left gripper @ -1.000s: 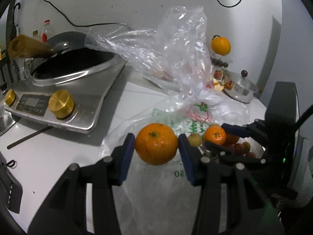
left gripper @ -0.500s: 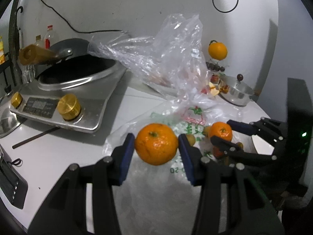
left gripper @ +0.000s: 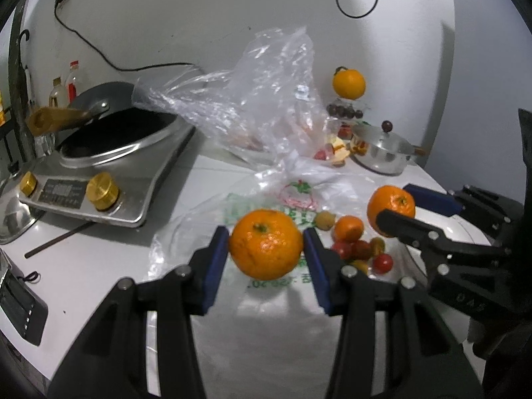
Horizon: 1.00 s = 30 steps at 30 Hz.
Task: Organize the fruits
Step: 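Carry both held oranges over the white plate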
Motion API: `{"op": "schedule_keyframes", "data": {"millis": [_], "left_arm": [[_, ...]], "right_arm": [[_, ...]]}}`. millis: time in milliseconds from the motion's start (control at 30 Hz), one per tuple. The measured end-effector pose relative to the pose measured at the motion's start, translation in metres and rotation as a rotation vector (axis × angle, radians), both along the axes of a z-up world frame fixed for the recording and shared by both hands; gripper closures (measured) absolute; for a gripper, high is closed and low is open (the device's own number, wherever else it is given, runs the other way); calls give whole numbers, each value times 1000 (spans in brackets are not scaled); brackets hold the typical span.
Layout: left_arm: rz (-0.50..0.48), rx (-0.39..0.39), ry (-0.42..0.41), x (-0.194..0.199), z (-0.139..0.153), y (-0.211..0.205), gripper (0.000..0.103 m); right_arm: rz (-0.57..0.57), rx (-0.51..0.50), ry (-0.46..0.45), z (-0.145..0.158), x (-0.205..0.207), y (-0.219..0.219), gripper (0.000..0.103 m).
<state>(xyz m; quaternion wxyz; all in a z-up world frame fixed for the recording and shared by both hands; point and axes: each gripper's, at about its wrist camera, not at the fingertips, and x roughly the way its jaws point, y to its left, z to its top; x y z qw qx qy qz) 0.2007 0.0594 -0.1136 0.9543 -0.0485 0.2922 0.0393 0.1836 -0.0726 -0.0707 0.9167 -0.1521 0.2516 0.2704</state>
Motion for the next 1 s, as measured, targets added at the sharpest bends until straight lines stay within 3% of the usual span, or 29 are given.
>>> {"op": "schedule_keyframes", "data": {"millis": [300, 1000], "left_arm": [[-27, 25, -1, -3, 6, -34, 56], [-145, 80, 11, 4, 8, -125, 56]], "right_arm": [[-24, 45, -27, 10, -12, -37, 59], [-126, 87, -7, -2, -27, -133, 59]]}}
